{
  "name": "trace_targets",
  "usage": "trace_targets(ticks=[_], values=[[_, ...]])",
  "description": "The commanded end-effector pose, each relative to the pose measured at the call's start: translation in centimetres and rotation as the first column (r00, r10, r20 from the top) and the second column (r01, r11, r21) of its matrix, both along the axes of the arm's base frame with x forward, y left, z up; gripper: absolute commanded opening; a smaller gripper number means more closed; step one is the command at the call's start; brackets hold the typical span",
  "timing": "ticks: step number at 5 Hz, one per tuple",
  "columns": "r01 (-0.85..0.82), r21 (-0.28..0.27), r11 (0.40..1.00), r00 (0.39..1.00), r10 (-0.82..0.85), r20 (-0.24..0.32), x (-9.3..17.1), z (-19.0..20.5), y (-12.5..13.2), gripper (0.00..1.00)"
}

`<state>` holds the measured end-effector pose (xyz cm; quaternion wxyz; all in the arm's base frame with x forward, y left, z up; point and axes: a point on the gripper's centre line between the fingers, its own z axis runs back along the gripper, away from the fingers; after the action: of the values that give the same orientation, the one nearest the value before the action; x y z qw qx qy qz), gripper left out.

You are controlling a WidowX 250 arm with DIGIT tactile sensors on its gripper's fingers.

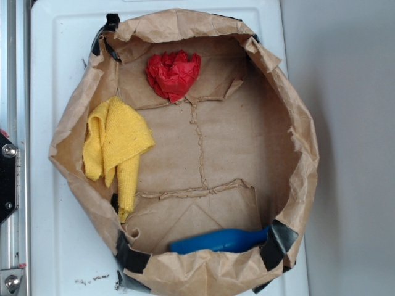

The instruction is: Grab the yellow cloth.

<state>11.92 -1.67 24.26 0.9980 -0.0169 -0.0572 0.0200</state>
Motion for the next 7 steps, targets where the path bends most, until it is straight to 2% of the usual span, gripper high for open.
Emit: trace_targets(ticks=[1, 2, 3, 4, 5, 6, 7], values=[[0.000, 0.000, 1.000, 1.000, 0.000, 0.000, 0.0, 0.0, 0.0, 1.00], [-0.084, 0.025, 0.996, 0.995, 0.085, -0.049, 4.7, -0.7, -0.9, 1.00], [-0.149, 0.031, 0.988, 0.987, 0.151, -0.056, 8.1, -1.6, -0.5, 1.00], [-0.141, 0.052, 0.989, 0.990, 0.141, 0.018, 10.7, -2.8, 0.9, 1.00], [0.002, 0.053, 0.999, 0.995, -0.008, 0.101, 12.0, -4.6, 2.8, 1.00], [0.022, 0.073, 0.997, 0.995, -0.029, 0.093, 13.0, -6.0, 3.8, 1.00], [0.000, 0.087, 0.996, 0.999, -0.004, 0.052, 14.2, -8.1, 5.0, 1.00]])
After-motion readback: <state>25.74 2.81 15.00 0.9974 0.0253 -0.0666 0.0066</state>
